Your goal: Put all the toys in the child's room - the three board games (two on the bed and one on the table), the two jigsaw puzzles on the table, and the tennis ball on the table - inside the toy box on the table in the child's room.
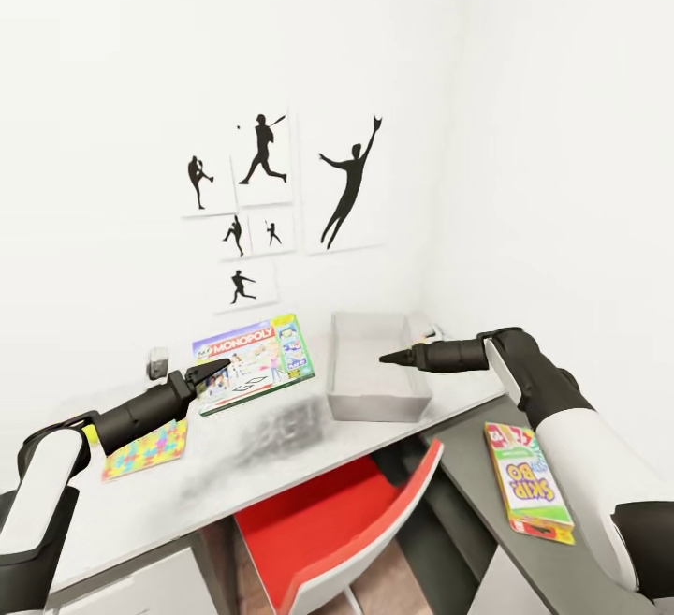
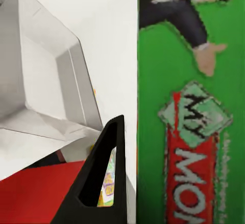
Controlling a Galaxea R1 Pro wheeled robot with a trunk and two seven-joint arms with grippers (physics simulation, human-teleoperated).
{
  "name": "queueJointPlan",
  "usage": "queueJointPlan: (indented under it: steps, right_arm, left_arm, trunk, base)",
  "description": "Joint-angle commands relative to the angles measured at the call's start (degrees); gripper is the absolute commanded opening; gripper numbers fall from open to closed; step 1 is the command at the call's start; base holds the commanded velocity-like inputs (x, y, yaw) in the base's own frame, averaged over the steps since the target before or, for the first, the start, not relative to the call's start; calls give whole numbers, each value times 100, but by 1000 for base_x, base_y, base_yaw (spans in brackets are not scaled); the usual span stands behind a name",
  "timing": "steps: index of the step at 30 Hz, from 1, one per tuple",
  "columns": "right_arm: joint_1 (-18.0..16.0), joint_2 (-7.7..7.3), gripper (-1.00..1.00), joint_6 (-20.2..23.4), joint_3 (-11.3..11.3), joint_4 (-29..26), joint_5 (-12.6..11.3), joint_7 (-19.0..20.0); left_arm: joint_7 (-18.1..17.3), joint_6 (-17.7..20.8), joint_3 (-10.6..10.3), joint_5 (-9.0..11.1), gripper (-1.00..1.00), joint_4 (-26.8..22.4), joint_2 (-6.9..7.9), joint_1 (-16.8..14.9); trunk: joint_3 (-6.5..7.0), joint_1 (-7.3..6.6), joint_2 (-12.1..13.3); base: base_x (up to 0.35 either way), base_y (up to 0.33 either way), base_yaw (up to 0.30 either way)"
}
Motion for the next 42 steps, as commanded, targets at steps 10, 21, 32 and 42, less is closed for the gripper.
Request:
queueJointPlan:
  steps: [10,21,32,42]
  right_arm:
    - [-7,0,100,44,29,-2,-61,-23]
    - [-7,7,100,44,30,2,-59,-23]
    - [-7,-2,100,46,30,-2,-63,-20]
    - [-7,-11,100,48,28,-14,-65,7]
  left_arm:
    - [-25,23,-29,-38,-100,-2,-6,-36]
    - [-23,23,-45,-38,-100,-4,-11,-43]
    - [-26,23,-46,-34,-100,-16,-19,-46]
    - [-30,18,-47,-37,-100,-16,-25,-72]
  trunk:
    - [-12,7,-13]
    - [-12,7,-13]
    - [-12,7,-13]
    - [-12,7,-13]
  base:
    - [294,112,0]
    - [86,24,-218]
    - [11,3,-132]
    - [116,0,-21]
